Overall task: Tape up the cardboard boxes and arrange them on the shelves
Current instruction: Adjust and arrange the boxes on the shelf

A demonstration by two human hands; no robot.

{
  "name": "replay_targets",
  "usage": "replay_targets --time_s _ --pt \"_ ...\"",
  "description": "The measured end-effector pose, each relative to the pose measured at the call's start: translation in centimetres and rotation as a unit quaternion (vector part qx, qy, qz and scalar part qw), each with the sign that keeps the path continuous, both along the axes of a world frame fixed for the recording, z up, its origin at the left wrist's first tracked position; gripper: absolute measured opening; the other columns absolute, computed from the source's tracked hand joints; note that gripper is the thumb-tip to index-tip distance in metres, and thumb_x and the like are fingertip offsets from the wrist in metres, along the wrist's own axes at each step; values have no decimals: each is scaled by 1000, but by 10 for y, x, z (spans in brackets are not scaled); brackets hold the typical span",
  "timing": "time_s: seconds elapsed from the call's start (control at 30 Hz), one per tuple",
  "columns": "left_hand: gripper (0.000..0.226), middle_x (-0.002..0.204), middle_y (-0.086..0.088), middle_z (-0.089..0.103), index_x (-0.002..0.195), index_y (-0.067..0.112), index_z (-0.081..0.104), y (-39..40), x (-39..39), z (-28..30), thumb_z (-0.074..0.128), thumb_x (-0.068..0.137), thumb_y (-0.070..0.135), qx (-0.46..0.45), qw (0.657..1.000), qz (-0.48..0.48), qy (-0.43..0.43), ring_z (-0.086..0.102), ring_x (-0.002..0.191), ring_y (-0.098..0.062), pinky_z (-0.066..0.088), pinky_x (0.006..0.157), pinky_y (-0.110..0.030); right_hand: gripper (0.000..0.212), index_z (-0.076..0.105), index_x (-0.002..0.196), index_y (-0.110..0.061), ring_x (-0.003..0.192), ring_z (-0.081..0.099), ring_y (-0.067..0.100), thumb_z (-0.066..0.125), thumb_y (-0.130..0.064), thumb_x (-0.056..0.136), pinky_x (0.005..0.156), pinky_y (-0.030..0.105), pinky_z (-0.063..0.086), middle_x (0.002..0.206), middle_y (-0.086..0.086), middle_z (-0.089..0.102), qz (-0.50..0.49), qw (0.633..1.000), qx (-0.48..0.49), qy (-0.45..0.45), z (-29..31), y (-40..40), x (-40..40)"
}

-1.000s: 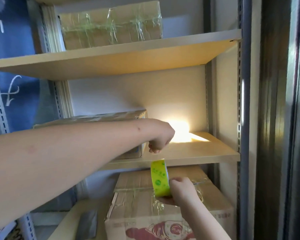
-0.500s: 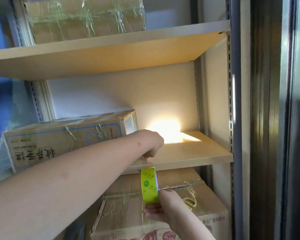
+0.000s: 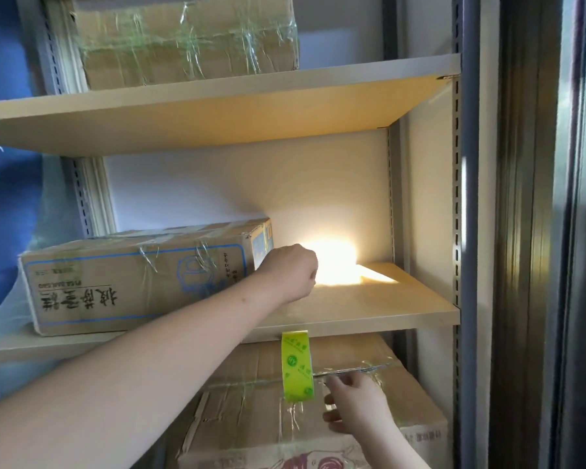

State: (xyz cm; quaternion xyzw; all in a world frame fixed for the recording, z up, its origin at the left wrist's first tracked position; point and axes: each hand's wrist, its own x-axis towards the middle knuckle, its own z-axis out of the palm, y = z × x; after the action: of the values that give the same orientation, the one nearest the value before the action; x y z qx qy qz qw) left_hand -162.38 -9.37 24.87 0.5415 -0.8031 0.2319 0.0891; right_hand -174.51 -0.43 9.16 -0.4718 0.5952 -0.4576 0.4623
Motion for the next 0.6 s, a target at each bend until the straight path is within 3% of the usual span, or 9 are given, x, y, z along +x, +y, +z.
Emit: replay_targets --time_s 0.07,0.13,0.2,0.23,0.33,0.4,0.5,0.53,0.6 --pt "38 58 -7 48 56 15 50 12 14 -15 51 92 28 61 993 -58 84 45 57 -22 40 59 -31 21 62 82 -10 65 69 22 49 -22 93 71 44 61 74 5 70 -47 995 -60 63 -4 -1 -13" --pt "49 62 -12 49 62 11 54 25 32 -32 44 100 40 163 976 -76 123 45 60 -16 37 63 -30 26 64 77 -13 70 69 24 46 -21 95 74 47 59 71 2 70 -80 988 -105 75 -9 2 -19" --pt "46 122 3 67 111 27 70 35 50 -47 30 105 46 250 946 -87 187 57 108 -7 40 97 -24 31 64 76 -14 70 68 22 43 -21 97 74 46 59 73 1 69 -99 985 -127 67 -17 10 -20" --pt "50 149 11 45 138 32 53 37 56 -54 21 104 49 273 936 -93 201 40 134 -6 26 114 -25 33 65 76 -15 69 68 21 41 -23 98 74 45 58 73 1 70 -108 983 -133 69 -24 15 -18" --pt "56 160 15 18 152 36 27 47 59 -70 13 102 55 247 920 -99 287 14 148 -8 8 121 -26 39 65 78 -12 67 68 20 38 -29 101 72 41 57 72 2 70 -126 975 -149 104 -56 33 -12" --pt "52 153 3 39 146 21 44 61 61 -85 22 105 44 104 882 -134 440 33 142 -10 21 116 -15 40 63 78 -10 68 66 22 37 -30 102 69 39 55 73 5 68 -115 971 -150 143 -89 49 -9" --pt "31 104 -4 66 103 7 64 110 72 -156 35 101 19 -239 783 -56 572 60 99 -16 47 92 -32 35 59 77 -10 65 62 23 41 -29 100 59 36 48 72 5 65 -51 970 -111 210 -148 75 -9" --pt "24 92 -3 62 94 8 60 131 70 -194 38 97 15 -254 752 -7 608 58 88 -17 47 84 -36 33 57 75 -10 63 59 23 43 -27 100 55 34 43 70 4 64 -24 966 -86 242 -169 83 -9" --pt "18 81 1 60 88 14 58 167 61 -282 41 95 13 -90 727 79 676 57 78 -18 50 78 -42 28 56 73 -12 64 56 25 46 -22 98 51 30 37 70 3 61 39 953 -17 300 -212 96 -7"
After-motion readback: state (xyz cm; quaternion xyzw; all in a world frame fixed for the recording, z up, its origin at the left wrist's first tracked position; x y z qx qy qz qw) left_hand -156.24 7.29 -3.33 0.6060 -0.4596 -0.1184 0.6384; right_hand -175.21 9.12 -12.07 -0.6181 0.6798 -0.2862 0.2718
